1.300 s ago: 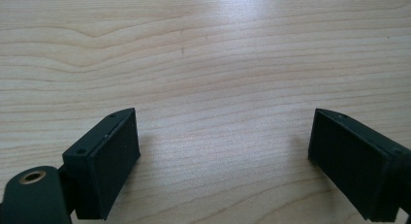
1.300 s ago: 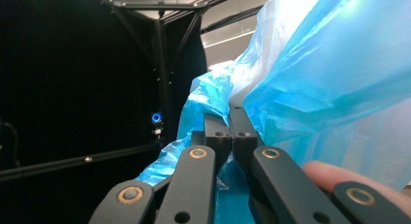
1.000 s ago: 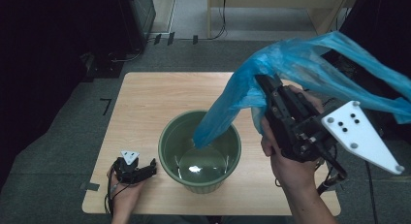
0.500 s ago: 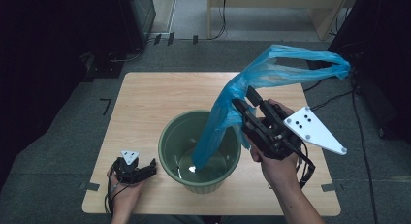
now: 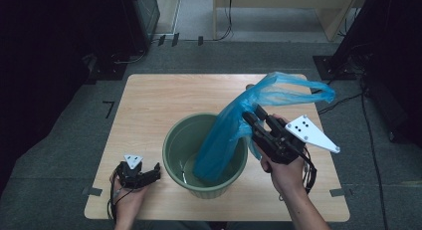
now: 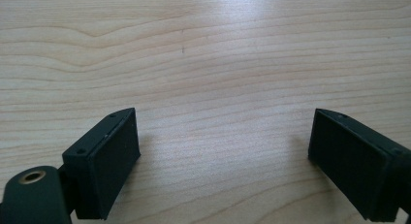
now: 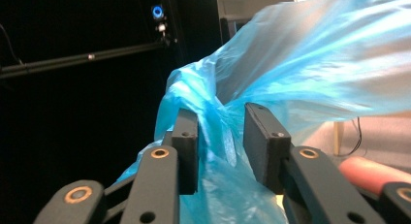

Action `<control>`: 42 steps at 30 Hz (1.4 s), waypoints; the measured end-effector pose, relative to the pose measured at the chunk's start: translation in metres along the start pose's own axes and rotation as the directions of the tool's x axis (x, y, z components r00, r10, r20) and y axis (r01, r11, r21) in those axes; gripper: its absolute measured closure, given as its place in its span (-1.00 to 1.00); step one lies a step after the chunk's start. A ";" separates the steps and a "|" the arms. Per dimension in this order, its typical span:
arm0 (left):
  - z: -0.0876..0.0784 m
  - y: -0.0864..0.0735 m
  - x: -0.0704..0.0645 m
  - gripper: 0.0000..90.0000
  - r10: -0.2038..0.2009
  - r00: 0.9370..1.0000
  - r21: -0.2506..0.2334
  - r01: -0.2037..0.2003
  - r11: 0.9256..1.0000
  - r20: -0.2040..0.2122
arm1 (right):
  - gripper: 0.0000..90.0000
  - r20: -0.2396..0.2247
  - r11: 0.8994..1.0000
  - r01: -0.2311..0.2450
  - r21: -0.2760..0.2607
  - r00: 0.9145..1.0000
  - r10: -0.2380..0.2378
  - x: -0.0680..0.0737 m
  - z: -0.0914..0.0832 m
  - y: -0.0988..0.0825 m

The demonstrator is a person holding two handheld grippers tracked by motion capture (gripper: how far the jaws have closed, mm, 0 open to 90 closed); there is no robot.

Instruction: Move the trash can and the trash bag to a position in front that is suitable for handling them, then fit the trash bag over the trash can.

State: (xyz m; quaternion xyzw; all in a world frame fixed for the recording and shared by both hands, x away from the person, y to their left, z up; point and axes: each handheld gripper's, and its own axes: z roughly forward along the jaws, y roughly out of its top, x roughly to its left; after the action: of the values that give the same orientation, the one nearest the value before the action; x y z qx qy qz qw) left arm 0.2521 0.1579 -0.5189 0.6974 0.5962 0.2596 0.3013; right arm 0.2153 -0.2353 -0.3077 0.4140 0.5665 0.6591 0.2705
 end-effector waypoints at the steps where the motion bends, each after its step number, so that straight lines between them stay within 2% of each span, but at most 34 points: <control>1: 0.000 0.000 0.000 -0.77 0.000 1.000 0.000 0.000 1.000 0.000 | 0.54 0.000 1.000 0.000 0.000 1.000 0.000 0.000 0.000 0.000; 5: -0.001 -0.001 0.002 -0.71 -0.006 1.000 -0.006 0.006 1.000 -0.007 | 0.53 0.008 1.000 -0.016 0.023 1.000 0.016 -0.007 0.001 -0.012; 6: -0.004 0.000 0.005 -0.71 -0.025 1.000 -0.008 0.025 1.000 -0.014 | 0.53 0.013 0.999 -0.026 0.028 1.000 0.026 -0.010 0.001 -0.016; 7: -0.004 0.000 0.005 -0.71 -0.025 1.000 -0.008 0.025 1.000 -0.014 | 0.53 0.014 0.999 -0.032 0.029 0.999 0.031 -0.011 0.001 -0.017; 8: -0.009 0.002 0.010 -0.71 -0.061 0.998 -0.045 0.061 0.997 -0.001 | 0.53 0.016 0.999 -0.035 0.029 0.999 0.035 -0.012 0.001 -0.019; 9: -0.013 0.005 0.012 -0.71 -0.087 0.996 -0.061 0.088 0.994 0.013 | 0.54 0.015 0.999 -0.039 0.032 0.999 0.038 -0.013 0.000 -0.020; 10: -0.013 0.005 0.012 -0.71 -0.087 0.996 -0.061 0.088 0.994 0.013 | 0.56 0.014 0.999 -0.041 0.031 0.999 0.040 -0.014 0.000 -0.021; 11: -0.024 0.013 0.018 -0.71 -0.174 0.981 -0.090 0.182 0.979 0.089 | 0.60 0.015 0.999 -0.038 0.031 0.999 0.038 -0.015 0.000 -0.022; 12: -0.024 0.013 0.018 -0.71 -0.174 0.981 -0.090 0.182 0.979 0.089 | 0.60 0.015 0.999 -0.038 0.031 0.999 0.038 -0.015 0.000 -0.022; 13: -0.032 0.018 0.019 -0.69 -0.197 0.974 -0.122 0.211 0.970 0.114 | 0.64 0.012 0.999 -0.037 0.027 0.999 0.037 -0.015 0.000 -0.023; 14: -0.047 0.029 0.017 -0.69 -0.191 0.974 -0.187 0.211 0.959 0.120 | 0.72 0.003 0.999 -0.040 0.025 0.999 0.040 -0.016 0.000 -0.024; 15: -0.047 0.029 0.017 -0.69 -0.191 0.974 -0.187 0.211 0.959 0.120 | 0.74 0.000 0.999 -0.039 0.026 0.999 0.039 -0.016 0.000 -0.024; 16: -0.062 0.038 0.014 -0.69 -0.178 0.973 -0.236 0.210 0.949 0.147 | 0.76 -0.004 0.999 -0.035 0.026 0.999 0.035 -0.016 0.000 -0.025; 20: -0.088 0.052 -0.003 -0.69 -0.116 0.976 -0.319 0.171 0.932 0.184 | 0.85 -0.017 0.999 -0.027 0.029 0.999 0.028 -0.014 0.002 -0.026; 21: -0.088 0.052 -0.003 -0.69 -0.116 0.976 -0.319 0.171 0.932 0.184 | 0.86 -0.022 0.999 -0.028 0.028 0.999 0.028 -0.013 0.002 -0.025; 22: -0.100 0.058 -0.013 -0.69 -0.082 0.978 -0.358 0.146 0.922 0.190 | 0.87 -0.026 0.999 -0.024 0.026 0.999 0.025 -0.013 0.002 -0.025; 23: -0.106 0.062 -0.017 -0.69 -0.071 0.977 -0.379 0.144 0.914 0.200 | 0.88 -0.027 0.999 -0.026 0.024 0.999 0.026 -0.012 0.002 -0.025; 24: -0.106 0.062 -0.017 -0.68 -0.071 0.977 -0.379 0.144 0.914 0.200 | 0.88 -0.027 0.999 -0.026 0.024 0.999 0.026 -0.012 0.002 -0.025; 27: -0.124 0.073 -0.033 -0.68 -0.027 0.972 -0.438 0.129 0.890 0.231 | 0.91 -0.035 0.999 -0.021 0.026 0.999 0.022 -0.008 0.004 -0.025; 28: -0.135 0.081 -0.045 -0.68 0.006 0.967 -0.469 0.117 0.875 0.253 | 0.91 -0.040 0.999 -0.018 0.026 0.999 0.019 -0.006 0.004 -0.025; 29: -0.135 0.081 -0.045 -0.68 0.006 0.967 -0.469 0.117 0.875 0.253 | 0.91 -0.040 0.999 -0.018 0.026 0.999 0.019 -0.006 0.004 -0.025; 31: -0.144 0.089 -0.058 -0.68 0.046 0.961 -0.494 0.099 0.864 0.274 | 0.92 -0.046 1.000 -0.005 0.023 0.999 0.006 -0.003 0.004 -0.023; 32: -0.147 0.093 -0.064 -0.68 0.066 0.956 -0.502 0.090 0.860 0.285 | 0.92 -0.054 1.000 0.002 0.017 0.999 -0.001 0.000 0.003 -0.021; 33: -0.152 0.100 -0.077 -0.68 0.111 0.948 -0.520 0.064 0.852 0.298 | 0.92 -0.060 1.000 0.001 0.014 0.998 -0.001 0.002 0.003 -0.020; 34: -0.154 0.103 -0.083 -0.68 0.130 0.944 -0.526 0.053 0.849 0.305 | 0.92 -0.063 1.000 0.003 0.012 0.998 -0.003 0.004 0.003 -0.018; 35: -0.154 0.103 -0.083 -0.68 0.130 0.944 -0.526 0.053 0.849 0.305 | 0.92 -0.063 1.000 0.003 0.012 0.998 -0.003 0.004 0.003 -0.018; 38: -0.157 0.111 -0.100 -0.68 0.171 0.929 -0.536 0.034 0.843 0.328 | 0.91 -0.072 1.000 0.014 0.001 0.997 -0.014 0.008 0.002 -0.016; 39: -0.158 0.114 -0.110 -0.68 0.201 0.924 -0.550 0.012 0.835 0.326 | 0.91 -0.079 1.000 0.016 -0.003 0.997 -0.017 0.011 0.001 -0.015; 40: -0.158 0.114 -0.110 -0.68 0.201 0.924 -0.550 0.012 0.835 0.326 | 0.91 -0.079 1.000 0.016 -0.003 0.997 -0.017 0.011 0.001 -0.015; 42: -0.158 0.117 -0.122 -0.67 0.222 0.922 -0.568 -0.004 0.823 0.316 | 0.91 -0.089 1.000 0.019 -0.002 0.996 -0.019 0.014 0.001 -0.014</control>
State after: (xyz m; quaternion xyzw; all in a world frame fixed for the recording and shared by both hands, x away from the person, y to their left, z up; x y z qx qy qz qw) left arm 0.1981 0.0419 -0.3258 0.6498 0.3840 0.3041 0.5812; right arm 0.2072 -0.2198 -0.3183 0.3784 0.5816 0.6747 0.2516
